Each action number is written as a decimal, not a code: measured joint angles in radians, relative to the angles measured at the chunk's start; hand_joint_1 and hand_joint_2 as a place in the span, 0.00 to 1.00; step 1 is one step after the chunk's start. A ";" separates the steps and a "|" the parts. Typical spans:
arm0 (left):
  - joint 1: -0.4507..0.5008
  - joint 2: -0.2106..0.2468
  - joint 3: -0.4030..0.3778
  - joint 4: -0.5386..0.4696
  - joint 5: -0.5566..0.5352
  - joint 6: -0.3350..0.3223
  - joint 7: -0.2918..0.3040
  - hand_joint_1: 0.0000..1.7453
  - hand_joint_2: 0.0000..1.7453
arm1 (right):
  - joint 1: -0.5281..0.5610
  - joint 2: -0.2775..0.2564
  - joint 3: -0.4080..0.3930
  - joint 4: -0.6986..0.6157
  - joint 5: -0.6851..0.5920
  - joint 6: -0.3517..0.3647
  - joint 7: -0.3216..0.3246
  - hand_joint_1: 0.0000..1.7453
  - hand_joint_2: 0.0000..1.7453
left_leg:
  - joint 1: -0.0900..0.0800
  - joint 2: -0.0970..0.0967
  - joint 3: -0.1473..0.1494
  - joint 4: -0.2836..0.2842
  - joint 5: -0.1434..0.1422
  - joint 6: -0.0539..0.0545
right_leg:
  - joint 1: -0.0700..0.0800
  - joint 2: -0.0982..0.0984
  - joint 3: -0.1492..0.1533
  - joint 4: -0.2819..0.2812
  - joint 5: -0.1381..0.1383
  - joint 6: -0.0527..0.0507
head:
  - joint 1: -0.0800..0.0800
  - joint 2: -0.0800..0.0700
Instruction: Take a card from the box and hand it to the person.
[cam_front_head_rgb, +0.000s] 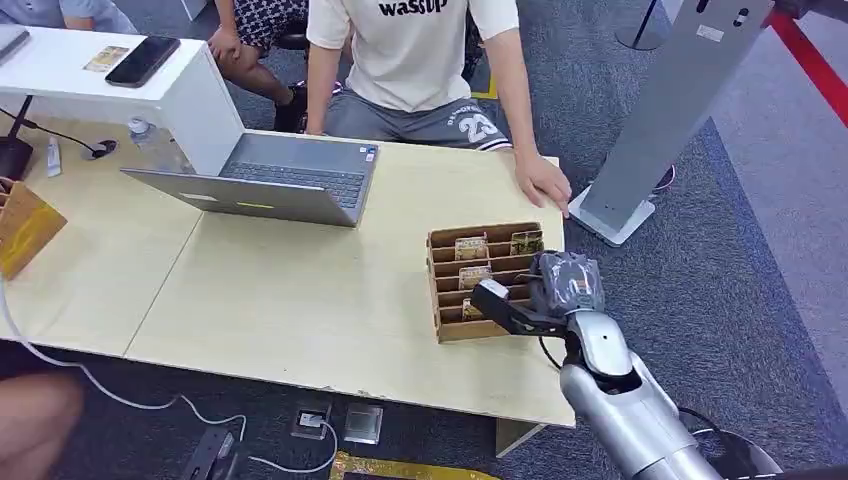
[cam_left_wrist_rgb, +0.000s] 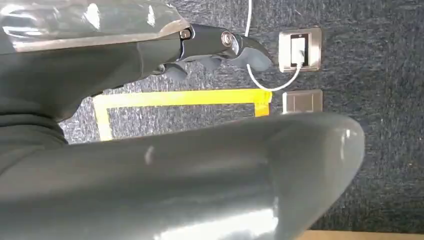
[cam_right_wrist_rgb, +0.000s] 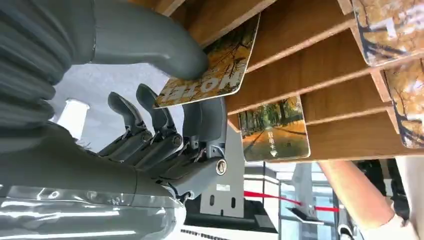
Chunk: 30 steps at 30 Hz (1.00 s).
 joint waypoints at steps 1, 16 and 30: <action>0.000 0.000 0.000 0.000 0.001 0.000 0.000 0.00 0.00 | 0.000 -0.002 0.000 -0.007 -0.007 0.000 0.001 0.89 1.00 | 0.000 0.000 0.000 0.000 0.000 0.000 | 0.000 0.000 0.000 0.000 0.000 0.000 | 0.000 0.000; 0.005 0.004 0.000 0.000 0.022 0.006 0.010 0.00 0.00 | -0.014 -0.083 -0.010 -0.318 -0.320 0.235 0.074 0.89 1.00 | 0.000 0.000 0.000 0.000 0.000 0.000 | 0.000 0.000 0.000 0.000 0.000 0.000 | 0.000 0.000; 0.004 0.003 0.000 0.000 0.022 -0.003 0.008 0.00 0.00 | -0.034 -0.059 -0.004 -0.441 -0.386 0.044 -0.141 0.89 1.00 | 0.000 0.000 0.000 0.000 0.000 0.000 | 0.000 0.000 0.000 0.000 0.000 0.000 | 0.000 0.000</action>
